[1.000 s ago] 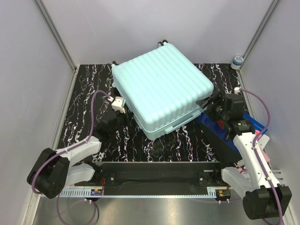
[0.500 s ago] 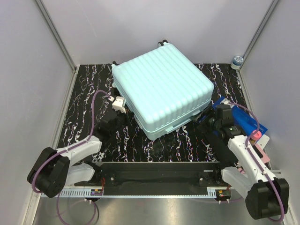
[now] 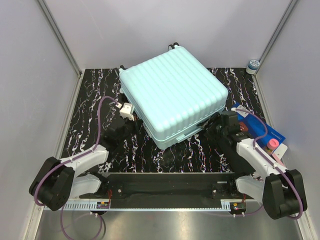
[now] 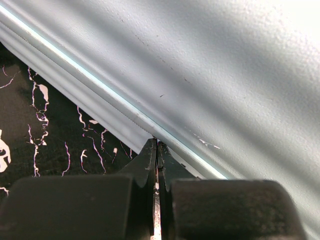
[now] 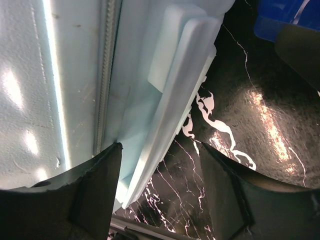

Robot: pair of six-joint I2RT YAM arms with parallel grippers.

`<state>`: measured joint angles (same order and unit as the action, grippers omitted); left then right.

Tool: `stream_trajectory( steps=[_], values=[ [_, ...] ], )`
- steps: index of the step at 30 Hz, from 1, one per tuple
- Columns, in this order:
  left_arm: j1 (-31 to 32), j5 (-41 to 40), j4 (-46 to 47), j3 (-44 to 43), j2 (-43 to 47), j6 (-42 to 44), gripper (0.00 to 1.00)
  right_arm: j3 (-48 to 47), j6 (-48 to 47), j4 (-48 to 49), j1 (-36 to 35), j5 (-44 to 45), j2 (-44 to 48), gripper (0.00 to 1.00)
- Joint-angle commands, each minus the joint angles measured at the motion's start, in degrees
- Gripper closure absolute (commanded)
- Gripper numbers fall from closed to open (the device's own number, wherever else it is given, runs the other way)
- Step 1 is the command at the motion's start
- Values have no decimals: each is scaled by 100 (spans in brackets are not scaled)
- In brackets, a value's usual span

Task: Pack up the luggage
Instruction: Zip the luggage at the center of the board.

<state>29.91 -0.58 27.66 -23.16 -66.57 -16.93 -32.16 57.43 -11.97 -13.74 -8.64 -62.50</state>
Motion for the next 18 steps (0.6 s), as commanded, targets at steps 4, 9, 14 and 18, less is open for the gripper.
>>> stream_trajectory(
  steps=[4, 9, 14, 18],
  values=[
    [164, 506, 829, -382, -41, -126, 100, 140, 233, 713, -182, 390, -280, 30],
    [164, 506, 794, -391, -32, -153, 100, 245, 374, 968, -322, 468, -447, 32],
    [164, 497, 759, -400, -6, -135, 100, 237, 471, 1030, -498, 618, -623, 35],
    [164, 445, 706, -409, 3, -118, 100, 246, 515, 1108, -621, 776, -754, 37]
  ],
)
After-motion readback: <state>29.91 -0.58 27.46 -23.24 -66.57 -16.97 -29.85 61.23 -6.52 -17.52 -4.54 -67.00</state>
